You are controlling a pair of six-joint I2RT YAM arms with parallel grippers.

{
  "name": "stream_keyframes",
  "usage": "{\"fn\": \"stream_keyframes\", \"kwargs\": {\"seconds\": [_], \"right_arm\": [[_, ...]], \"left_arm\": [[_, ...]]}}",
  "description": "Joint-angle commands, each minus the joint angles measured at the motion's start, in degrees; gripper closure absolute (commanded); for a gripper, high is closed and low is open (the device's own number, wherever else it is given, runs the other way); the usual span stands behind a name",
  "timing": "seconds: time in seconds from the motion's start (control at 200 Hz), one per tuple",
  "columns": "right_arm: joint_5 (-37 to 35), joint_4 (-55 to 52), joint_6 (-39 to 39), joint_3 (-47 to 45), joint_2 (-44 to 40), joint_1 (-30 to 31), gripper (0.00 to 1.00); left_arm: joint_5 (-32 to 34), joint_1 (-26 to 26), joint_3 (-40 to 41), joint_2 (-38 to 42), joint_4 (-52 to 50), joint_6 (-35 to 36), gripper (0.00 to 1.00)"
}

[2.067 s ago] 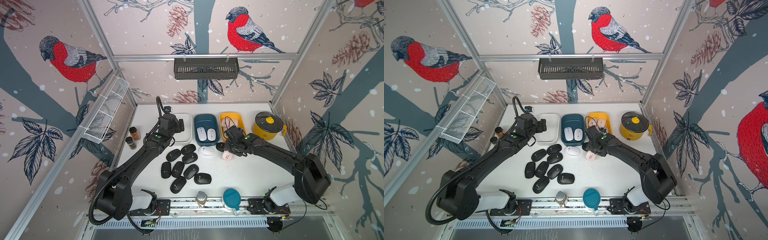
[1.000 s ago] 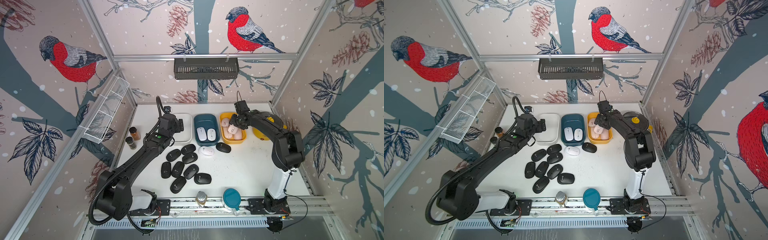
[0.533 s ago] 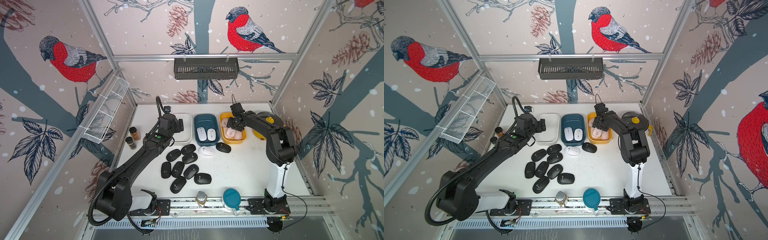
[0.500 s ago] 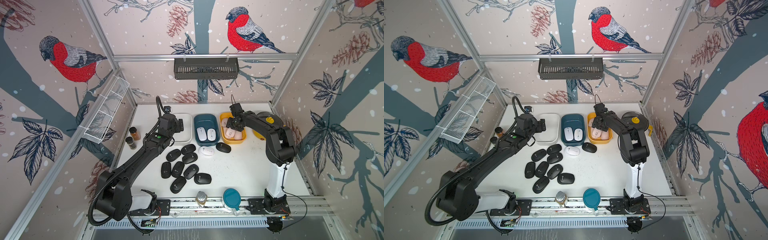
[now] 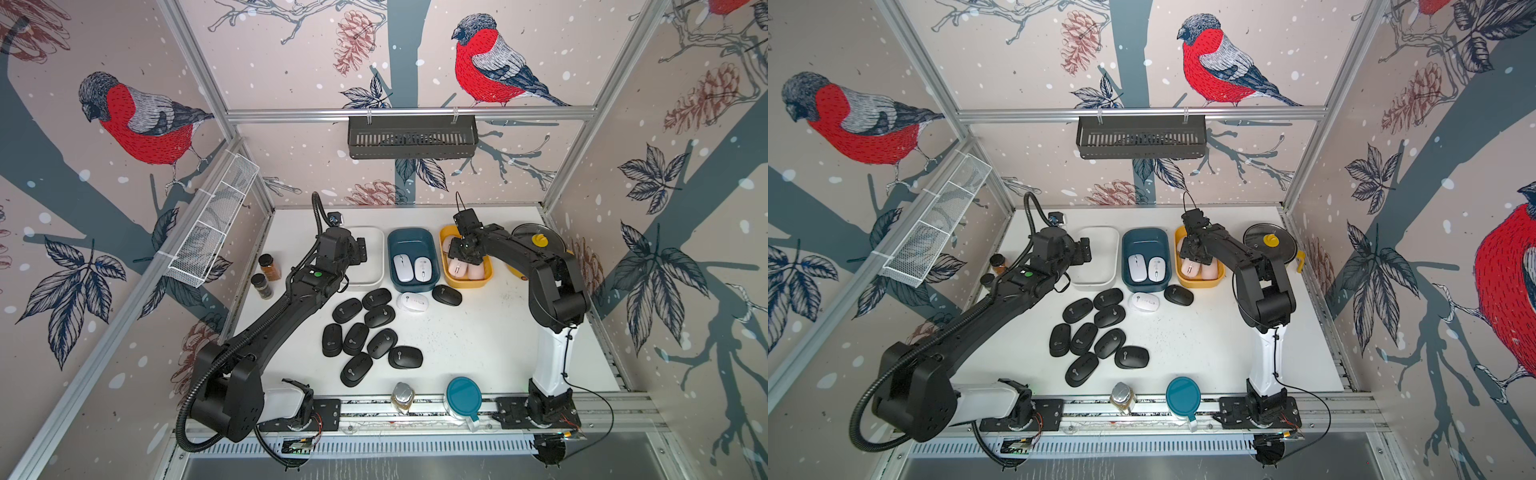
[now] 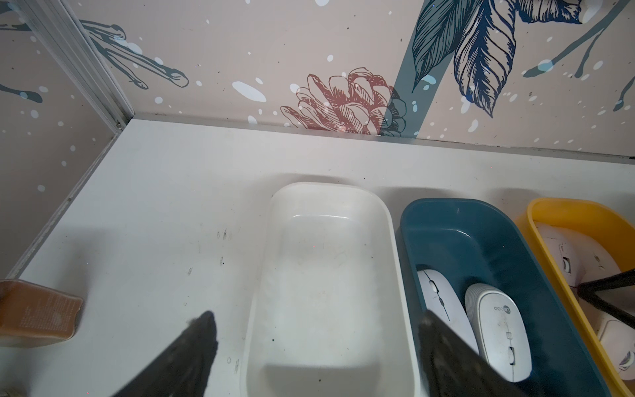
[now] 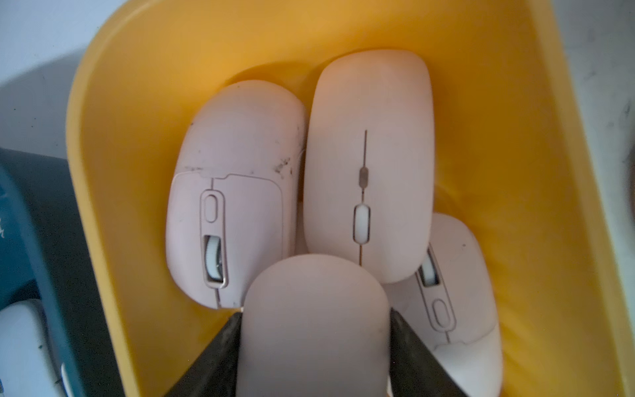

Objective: Place the mice by color into the storage box
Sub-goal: Place the mouse in the storage box.

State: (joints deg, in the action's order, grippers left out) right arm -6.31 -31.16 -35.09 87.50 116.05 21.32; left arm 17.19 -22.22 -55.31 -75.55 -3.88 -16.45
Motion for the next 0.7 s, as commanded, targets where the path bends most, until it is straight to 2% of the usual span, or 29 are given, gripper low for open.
{"fn": "stream_keyframes", "kwargs": {"seconds": [0.0,0.145,0.405,0.59,0.695], "right_arm": [[-1.1,-0.8,0.6,-0.1,-0.4,0.4,0.34],[-1.5,-1.1,0.5,0.4,-1.5,0.4,0.25],[-4.2,0.0,-0.6,-1.4,-9.4,2.2,0.23],[-5.4,3.3,1.5,-4.9,-16.9,7.5,0.23],[-3.7,4.4,1.6,-7.6,-19.9,10.1,0.23]], "left_arm": [[1.1,0.1,-0.5,-0.1,0.5,0.4,0.1],[1.0,0.1,-0.5,-0.3,0.5,0.3,0.1],[1.8,0.1,-0.9,-0.3,0.3,1.2,0.1],[-4.4,-0.1,-3.2,-0.6,-2.4,2.4,0.11],[-5.5,-0.4,-3.5,-0.4,-5.3,-1.6,0.12]]}}
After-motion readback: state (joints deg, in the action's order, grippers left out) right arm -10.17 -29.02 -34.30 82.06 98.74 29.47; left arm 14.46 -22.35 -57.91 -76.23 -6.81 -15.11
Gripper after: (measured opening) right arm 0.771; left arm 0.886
